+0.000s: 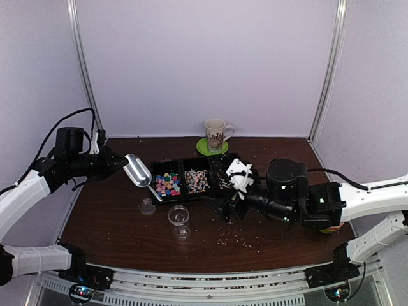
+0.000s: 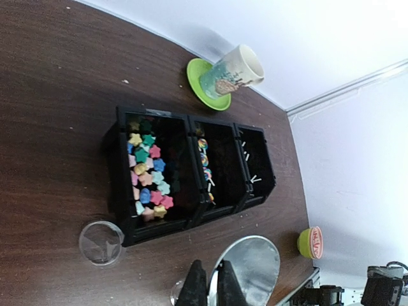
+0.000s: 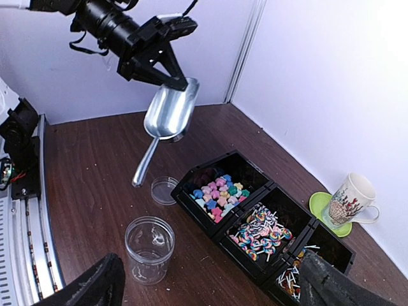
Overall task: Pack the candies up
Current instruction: Pass from the left arm to the right
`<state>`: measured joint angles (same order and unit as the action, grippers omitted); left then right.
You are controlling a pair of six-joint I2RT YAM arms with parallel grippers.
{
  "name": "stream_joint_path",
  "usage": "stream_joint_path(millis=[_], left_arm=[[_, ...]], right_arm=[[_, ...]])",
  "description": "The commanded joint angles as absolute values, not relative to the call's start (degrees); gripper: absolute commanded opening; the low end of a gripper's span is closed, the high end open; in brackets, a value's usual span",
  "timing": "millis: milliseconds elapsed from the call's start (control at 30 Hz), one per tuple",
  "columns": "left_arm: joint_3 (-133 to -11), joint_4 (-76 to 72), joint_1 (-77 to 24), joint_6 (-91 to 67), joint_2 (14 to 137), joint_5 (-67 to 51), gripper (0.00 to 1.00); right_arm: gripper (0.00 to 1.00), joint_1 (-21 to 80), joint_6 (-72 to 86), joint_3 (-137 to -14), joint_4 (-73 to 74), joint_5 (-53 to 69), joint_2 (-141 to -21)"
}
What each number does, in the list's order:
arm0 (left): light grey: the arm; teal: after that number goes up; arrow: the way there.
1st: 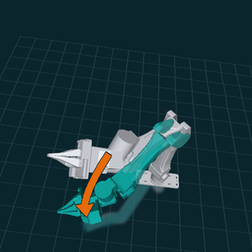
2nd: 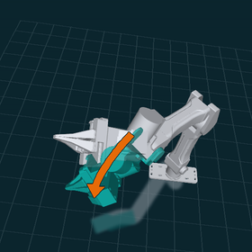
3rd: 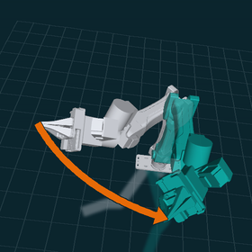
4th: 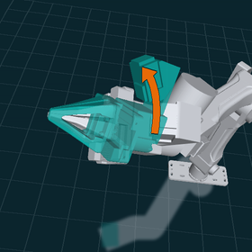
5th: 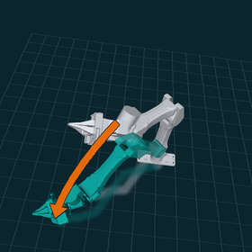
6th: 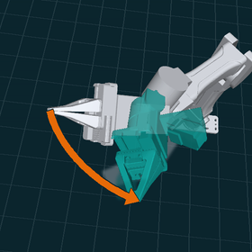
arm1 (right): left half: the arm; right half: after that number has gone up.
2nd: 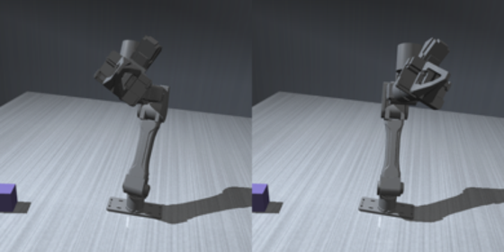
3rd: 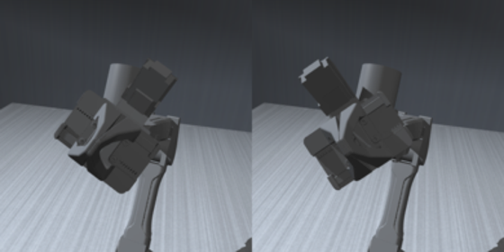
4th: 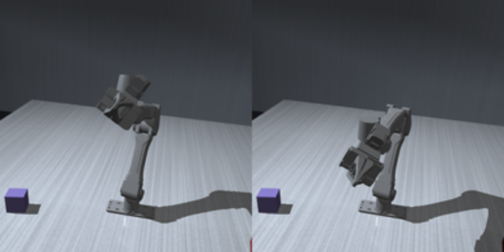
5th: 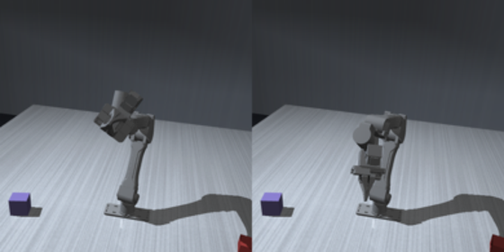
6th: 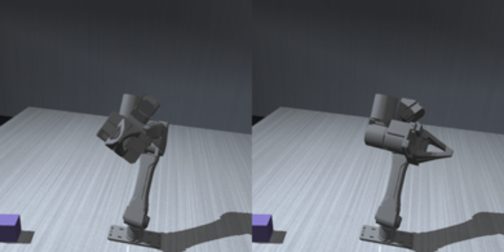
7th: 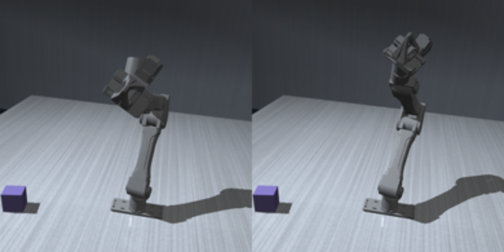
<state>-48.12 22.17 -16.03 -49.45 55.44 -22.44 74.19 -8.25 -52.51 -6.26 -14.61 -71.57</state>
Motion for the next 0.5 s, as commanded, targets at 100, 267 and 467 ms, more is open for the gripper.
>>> stream_joint_path(millis=[100,267,467], left_arm=[[-53.14,12.62,-25.79,-54.91,58.78,-17.08,0.0],[-55.69,10.26,-31.86,-55.34,62.13,-14.86,0.0],[-55.99,6.13,-35.45,-57.82,64.6,-14.02,0.0]], right_arm=[[0.93,78.84,-12.6,-56.96,-10.15,-24.23,-77.7],[0.9,80.51,-12.08,-59.23,-11.76,-30.72,-81.65],[0.8,81.31,-10.38,-58.99,-15.53,-33.7,-83.89]])
